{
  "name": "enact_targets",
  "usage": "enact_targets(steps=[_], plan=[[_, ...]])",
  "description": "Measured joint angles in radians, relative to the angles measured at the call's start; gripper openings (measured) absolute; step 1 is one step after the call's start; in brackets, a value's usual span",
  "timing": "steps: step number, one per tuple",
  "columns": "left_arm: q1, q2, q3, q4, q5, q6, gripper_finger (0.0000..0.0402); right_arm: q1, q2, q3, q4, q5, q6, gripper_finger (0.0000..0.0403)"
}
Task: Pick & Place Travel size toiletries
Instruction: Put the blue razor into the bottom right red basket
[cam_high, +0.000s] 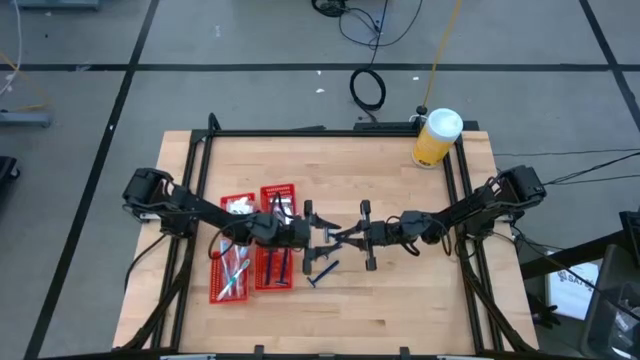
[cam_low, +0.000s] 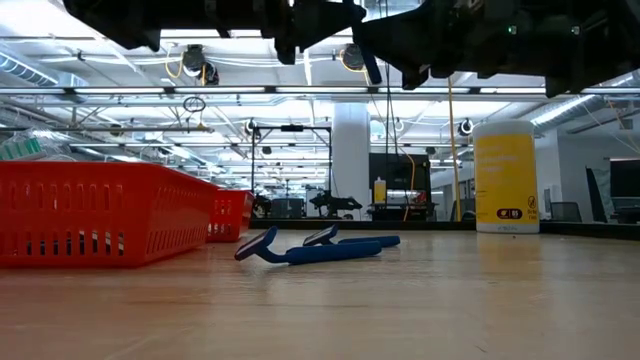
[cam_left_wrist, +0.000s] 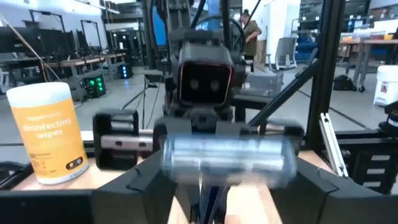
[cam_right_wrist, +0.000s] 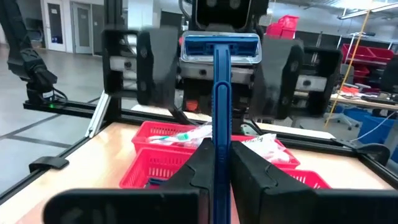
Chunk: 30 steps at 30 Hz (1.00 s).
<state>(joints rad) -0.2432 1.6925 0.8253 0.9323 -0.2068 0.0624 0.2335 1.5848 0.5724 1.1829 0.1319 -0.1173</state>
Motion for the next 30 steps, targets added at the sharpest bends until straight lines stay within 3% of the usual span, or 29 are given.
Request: enact_targets(steps=[4, 12, 17, 21, 25, 30], plan=[[0.001, 0.0, 0.0, -0.032, -0.002, -0.004, 0.0174, 0.0, 0.0, 0.0, 0.001, 0.0, 0.0, 0.0021], [0.008, 0.0, -0.001, -0.056, -0.007, -0.001, 0.0019, 0.0, 0.0, 0.0, -0.014, 0.002, 0.001, 0.0034], [0.008, -0.018, -0.001, -0.042, -0.025, 0.012, 0.0029, 0.0, -0.001, 0.0, -0.077, 0.006, 0.016, 0.0082], [0.006, -0.075, -0.001, -0.116, -0.029, 0.0, 0.0016, 0.0, -0.001, 0.0, -0.154, 0.103, 0.051, 0.0127], [-0.009, -0.19, -0.001, -0.328, -0.03, -0.124, 0.0015, 0.004, -0.007, 0.0, -0.225, 0.201, 0.052, 0.0171], [-0.073, -0.352, -0.006, -0.676, -0.078, -0.345, 0.0024, 0.004, -0.018, 0.0, -0.253, 0.209, 0.053, 0.0202]])
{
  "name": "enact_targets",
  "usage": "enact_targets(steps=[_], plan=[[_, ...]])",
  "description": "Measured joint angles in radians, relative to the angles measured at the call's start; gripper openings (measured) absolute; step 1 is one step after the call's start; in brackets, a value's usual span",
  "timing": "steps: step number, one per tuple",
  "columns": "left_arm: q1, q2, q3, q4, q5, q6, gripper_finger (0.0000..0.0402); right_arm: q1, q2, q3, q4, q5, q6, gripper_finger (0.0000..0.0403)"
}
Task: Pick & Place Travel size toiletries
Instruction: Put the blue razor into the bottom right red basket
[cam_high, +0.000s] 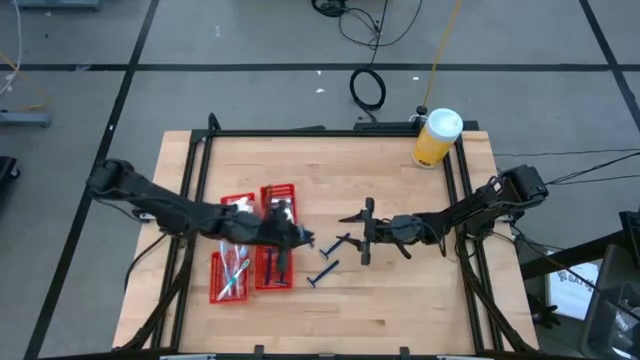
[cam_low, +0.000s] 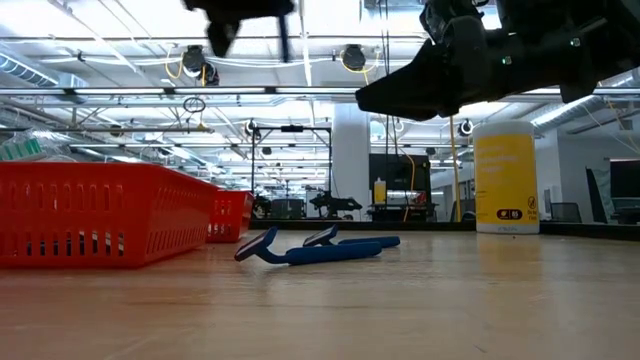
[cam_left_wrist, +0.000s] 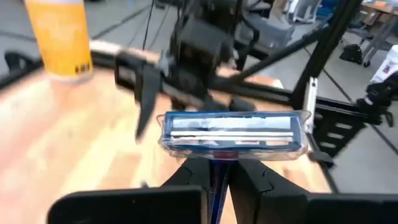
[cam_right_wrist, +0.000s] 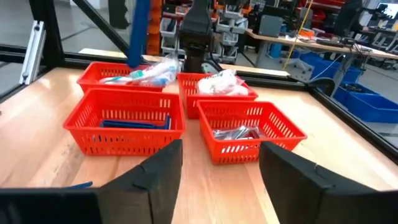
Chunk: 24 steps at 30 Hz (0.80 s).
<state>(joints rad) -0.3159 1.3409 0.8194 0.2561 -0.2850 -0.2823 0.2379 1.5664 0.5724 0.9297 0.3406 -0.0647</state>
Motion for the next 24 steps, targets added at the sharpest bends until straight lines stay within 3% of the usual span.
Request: enact_targets(steps=[5, 11, 16, 24], plan=[[-0.155, -0.103, -0.072, -0.084, -0.108, -0.171, 0.0015, 0.0, 0.0, 0.0, -0.001, 0.0, 0.0, 0.0205], [-0.312, -0.129, -0.154, -0.28, -0.321, -0.526, 0.0013, 0.0, 0.0, 0.0, -0.011, -0.001, 0.0, 0.0197], [-0.346, -0.119, -0.22, -0.316, -0.335, -0.797, 0.0016, 0.0, 0.0, 0.0, -0.018, -0.001, 0.0, 0.0198], [-0.345, -0.115, -0.247, -0.311, -0.291, -0.846, 0.0075, 0.0, 0.0, 0.0, -0.015, -0.004, 0.0, 0.0199]])
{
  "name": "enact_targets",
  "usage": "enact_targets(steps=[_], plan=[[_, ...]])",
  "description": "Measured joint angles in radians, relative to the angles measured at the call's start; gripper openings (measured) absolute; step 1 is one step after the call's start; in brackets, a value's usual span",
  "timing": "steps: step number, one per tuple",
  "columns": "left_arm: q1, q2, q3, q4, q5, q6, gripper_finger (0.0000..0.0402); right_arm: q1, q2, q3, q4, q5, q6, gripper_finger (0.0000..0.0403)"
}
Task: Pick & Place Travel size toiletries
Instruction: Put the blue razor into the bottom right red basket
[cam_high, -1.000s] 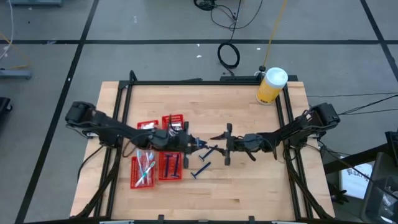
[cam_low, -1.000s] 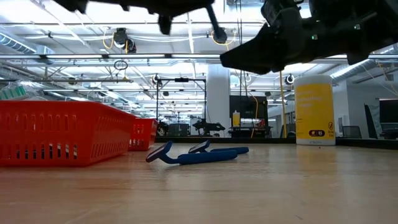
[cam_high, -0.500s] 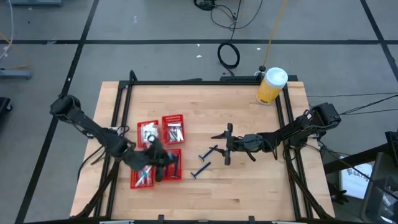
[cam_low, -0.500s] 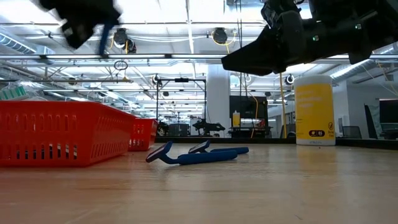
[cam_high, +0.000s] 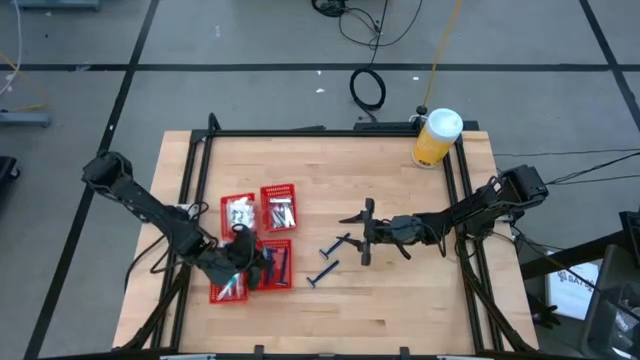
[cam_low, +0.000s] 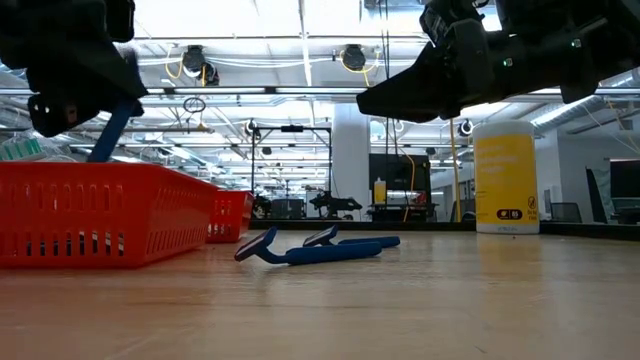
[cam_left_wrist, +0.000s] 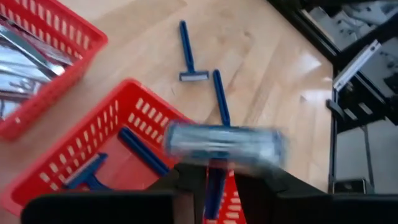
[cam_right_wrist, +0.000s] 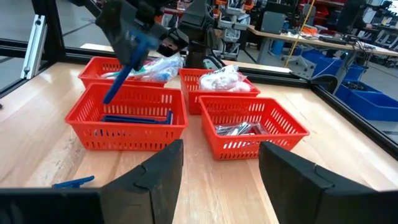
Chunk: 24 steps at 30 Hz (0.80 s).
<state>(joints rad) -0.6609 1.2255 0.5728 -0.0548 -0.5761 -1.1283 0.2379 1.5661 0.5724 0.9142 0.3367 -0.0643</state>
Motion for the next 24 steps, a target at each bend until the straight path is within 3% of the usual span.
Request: enact_targets(steps=[7, 15, 20, 24], plan=[[0.001, 0.0, 0.0, -0.001, 0.026, -0.01, 0.0112, 0.0, 0.0, 0.0, -0.012, -0.001, 0.033, 0.0199], [0.024, 0.0, 0.0, -0.001, 0.027, 0.015, 0.0202, 0.0, 0.001, 0.0, -0.054, 0.0, 0.025, 0.0199], [0.046, 0.0, 0.0, 0.032, 0.026, 0.122, 0.0241, -0.008, 0.001, 0.002, -0.212, -0.007, 0.003, 0.0199], [0.071, 0.0, 0.0, 0.099, 0.025, 0.237, 0.0256, -0.056, 0.002, 0.054, -0.441, -0.134, 0.088, 0.0199]])
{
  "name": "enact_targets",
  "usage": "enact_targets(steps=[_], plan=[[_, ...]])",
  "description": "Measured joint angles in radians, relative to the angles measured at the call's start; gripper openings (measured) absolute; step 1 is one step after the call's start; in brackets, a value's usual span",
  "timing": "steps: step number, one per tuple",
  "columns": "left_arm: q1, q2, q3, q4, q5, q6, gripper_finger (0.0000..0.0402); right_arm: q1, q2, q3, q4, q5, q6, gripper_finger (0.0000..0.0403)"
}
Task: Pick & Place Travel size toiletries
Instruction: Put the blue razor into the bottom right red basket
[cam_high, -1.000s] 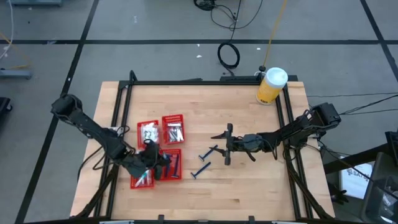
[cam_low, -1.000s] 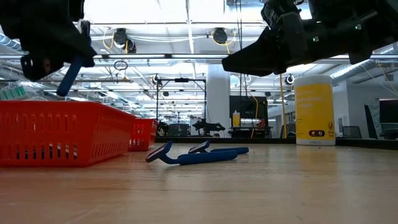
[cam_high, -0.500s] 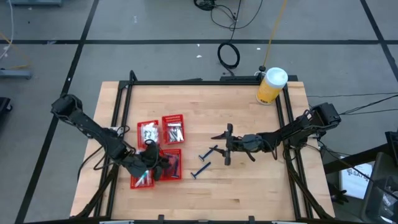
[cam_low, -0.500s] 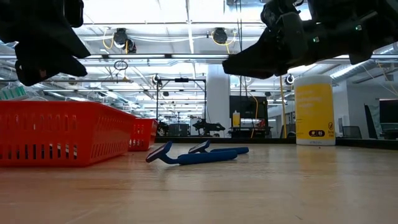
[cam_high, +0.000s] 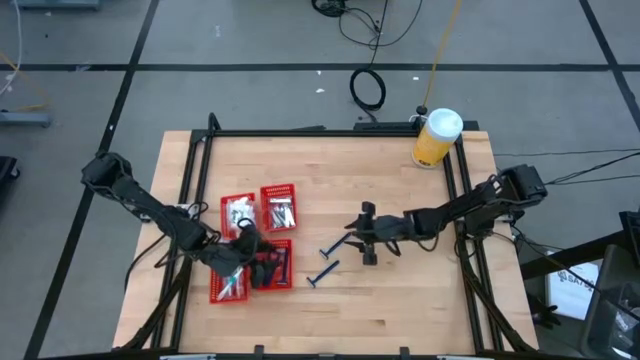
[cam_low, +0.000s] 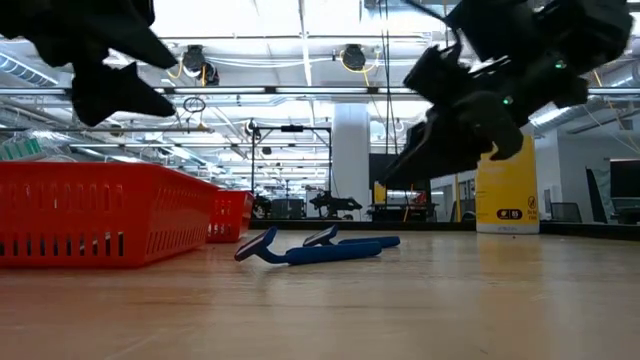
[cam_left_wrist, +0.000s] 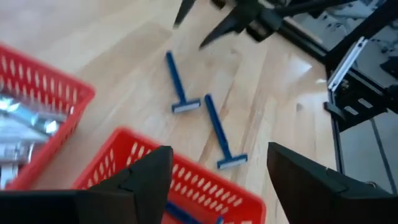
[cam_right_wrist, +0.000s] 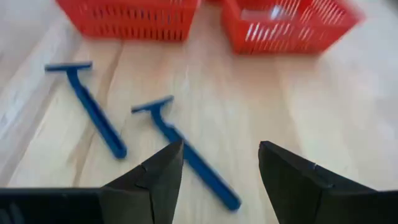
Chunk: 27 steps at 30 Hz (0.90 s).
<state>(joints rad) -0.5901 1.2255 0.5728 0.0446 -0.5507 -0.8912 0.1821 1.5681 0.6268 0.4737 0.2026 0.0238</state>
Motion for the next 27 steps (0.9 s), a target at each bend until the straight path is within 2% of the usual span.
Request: enact_targets(steps=[4, 10, 17, 22, 27], plan=[[0.026, 0.0, 0.0, 0.04, 0.0, 0.067, 0.0262, -0.028, 0.044, 0.064, -0.112, -0.08, -0.023, 0.0199], [0.05, 0.0, 0.0, 0.041, 0.0, 0.077, 0.0254, -0.065, 0.124, 0.117, -0.119, -0.199, -0.102, 0.0199], [0.065, 0.0, 0.0, 0.04, 0.0, 0.078, 0.0258, -0.098, 0.233, 0.149, -0.119, -0.211, -0.141, 0.019], [0.064, 0.0, 0.0, 0.035, 0.001, 0.087, 0.0258, -0.103, 0.241, 0.152, -0.203, -0.211, -0.131, 0.0164], [0.065, 0.0, 0.0, 0.035, 0.001, 0.111, 0.0253, -0.101, 0.235, 0.152, -0.281, -0.255, -0.07, 0.0112]])
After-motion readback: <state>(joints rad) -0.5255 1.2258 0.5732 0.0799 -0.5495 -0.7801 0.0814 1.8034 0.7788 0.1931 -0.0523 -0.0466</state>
